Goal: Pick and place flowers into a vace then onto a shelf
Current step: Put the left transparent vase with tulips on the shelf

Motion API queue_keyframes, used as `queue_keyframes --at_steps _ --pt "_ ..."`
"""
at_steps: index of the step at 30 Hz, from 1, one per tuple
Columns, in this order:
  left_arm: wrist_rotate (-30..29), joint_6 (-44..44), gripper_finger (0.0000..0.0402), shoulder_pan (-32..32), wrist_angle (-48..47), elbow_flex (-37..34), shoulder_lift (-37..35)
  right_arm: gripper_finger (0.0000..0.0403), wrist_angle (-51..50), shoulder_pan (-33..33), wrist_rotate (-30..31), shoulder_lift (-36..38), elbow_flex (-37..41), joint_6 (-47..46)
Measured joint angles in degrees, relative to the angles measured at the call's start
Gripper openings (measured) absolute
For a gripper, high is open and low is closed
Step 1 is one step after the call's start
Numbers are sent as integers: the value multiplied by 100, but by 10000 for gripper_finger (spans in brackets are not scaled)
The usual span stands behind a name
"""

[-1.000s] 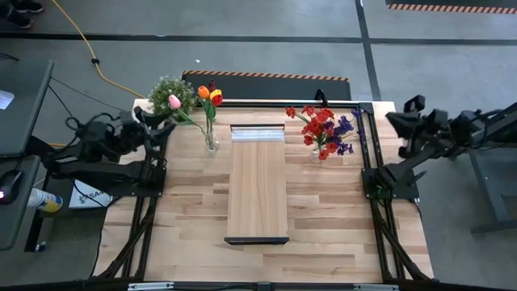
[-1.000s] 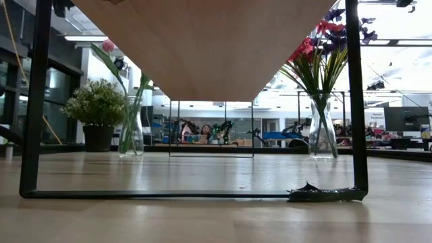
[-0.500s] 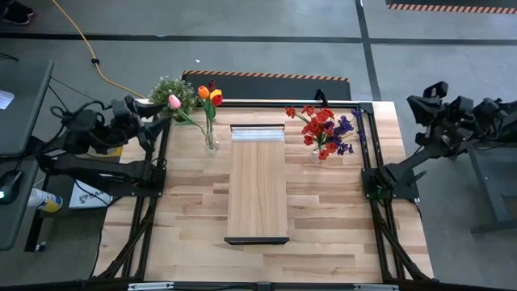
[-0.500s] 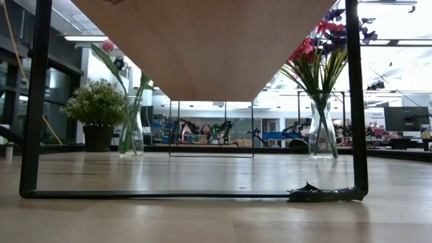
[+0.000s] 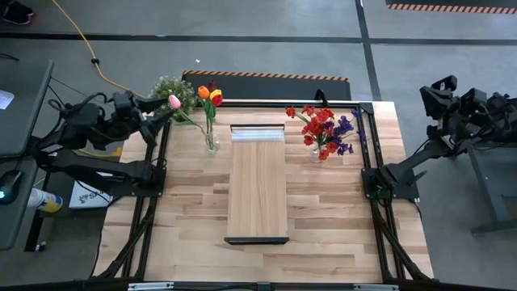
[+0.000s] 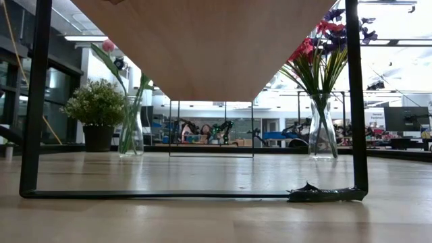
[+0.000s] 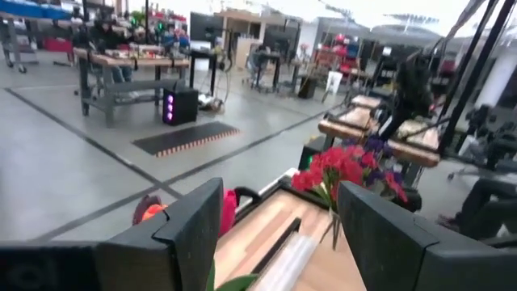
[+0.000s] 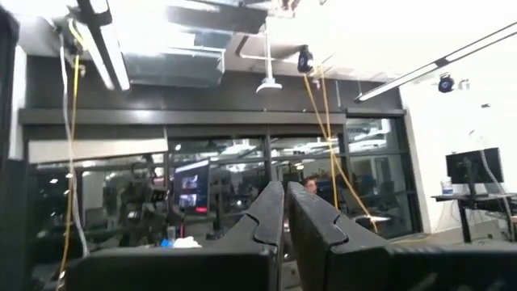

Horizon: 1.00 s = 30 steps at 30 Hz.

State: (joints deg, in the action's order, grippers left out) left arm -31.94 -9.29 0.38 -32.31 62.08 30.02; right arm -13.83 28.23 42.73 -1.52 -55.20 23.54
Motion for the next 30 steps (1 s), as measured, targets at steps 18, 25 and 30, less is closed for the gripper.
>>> queue_keyframes --at_steps 18,25,30 --pt "1120 -1327 276 -1 -1058 570 1296 12 717 0 454 -4 13 163" --pt "1888 -1742 276 -2 -1117 571 1739 12 726 0 408 -4 13 162" --pt "2090 -2138 276 -2 -1115 571 2057 12 726 0 405 -4 13 108"
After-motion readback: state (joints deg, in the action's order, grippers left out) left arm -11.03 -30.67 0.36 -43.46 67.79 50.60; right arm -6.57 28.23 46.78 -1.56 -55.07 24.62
